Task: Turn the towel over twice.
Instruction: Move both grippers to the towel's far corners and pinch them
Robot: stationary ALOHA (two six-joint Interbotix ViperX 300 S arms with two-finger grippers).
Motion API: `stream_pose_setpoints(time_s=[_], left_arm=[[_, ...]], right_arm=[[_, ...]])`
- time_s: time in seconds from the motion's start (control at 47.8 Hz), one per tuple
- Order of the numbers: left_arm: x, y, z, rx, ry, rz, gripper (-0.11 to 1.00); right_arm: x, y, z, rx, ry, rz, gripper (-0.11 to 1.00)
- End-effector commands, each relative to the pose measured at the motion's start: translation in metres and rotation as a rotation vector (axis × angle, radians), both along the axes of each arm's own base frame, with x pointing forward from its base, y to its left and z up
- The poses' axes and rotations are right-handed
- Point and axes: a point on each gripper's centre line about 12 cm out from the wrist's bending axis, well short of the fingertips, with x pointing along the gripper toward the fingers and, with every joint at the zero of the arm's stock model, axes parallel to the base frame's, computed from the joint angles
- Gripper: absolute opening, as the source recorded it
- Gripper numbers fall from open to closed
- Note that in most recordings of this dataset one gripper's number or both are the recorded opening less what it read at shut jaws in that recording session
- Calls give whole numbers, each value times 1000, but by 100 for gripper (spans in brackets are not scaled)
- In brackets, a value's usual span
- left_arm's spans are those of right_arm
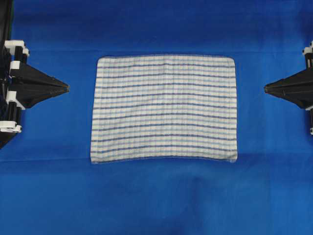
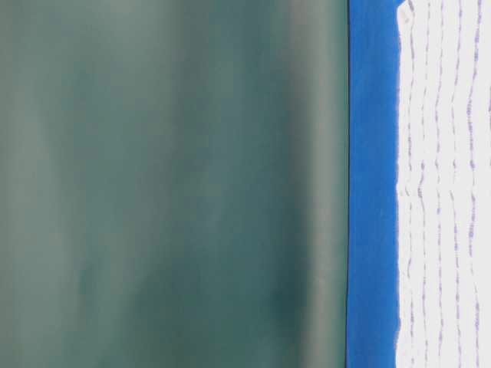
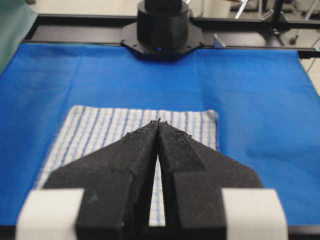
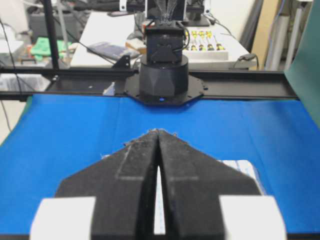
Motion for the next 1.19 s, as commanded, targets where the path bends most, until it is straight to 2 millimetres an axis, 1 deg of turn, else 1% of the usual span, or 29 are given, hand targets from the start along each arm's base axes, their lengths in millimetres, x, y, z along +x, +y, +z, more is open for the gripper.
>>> stream_pose_setpoints(time_s=[0.0,0.105,0.188,0.377,0.481,0.649,0.67,0.712,0.754,0.921,0.963,0.984,1.026,1.089,1.172], left_arm=[[3,7,8,-9,-20,38,0],[5,11,7,2,-20,56,0],[7,13,3,25,-2,70,0],[17,24,-14,53,72,118,0],[23,37,-28,47,130,167,0],[31,57,-52,31,210,246,2],[32,59,-55,30,216,253,4],[34,63,-60,27,224,267,11],[35,67,-66,25,235,279,21],[42,84,-93,7,294,335,71],[44,88,-101,-2,319,349,81],[44,91,-104,-5,327,356,85],[46,96,-112,-12,353,370,90],[49,104,-124,-24,389,394,89],[52,111,-137,-33,423,410,88]], right_arm=[[4,-5,13,-14,-26,-26,0],[9,-12,8,-13,42,-61,0],[14,-23,2,7,103,-109,0],[21,-49,-18,36,196,-222,0],[24,-67,-33,73,259,-292,0],[33,-88,-58,117,363,-366,1],[34,-90,-61,119,377,-372,1],[36,-95,-68,126,400,-386,1],[37,-99,-75,135,427,-402,6],[38,-119,-104,168,527,-465,55],[38,-123,-110,175,549,-476,63],[39,-127,-114,178,562,-486,65],[39,-130,-120,185,582,-496,65],[39,-136,-130,196,611,-512,62],[39,-142,-143,211,648,-527,61]])
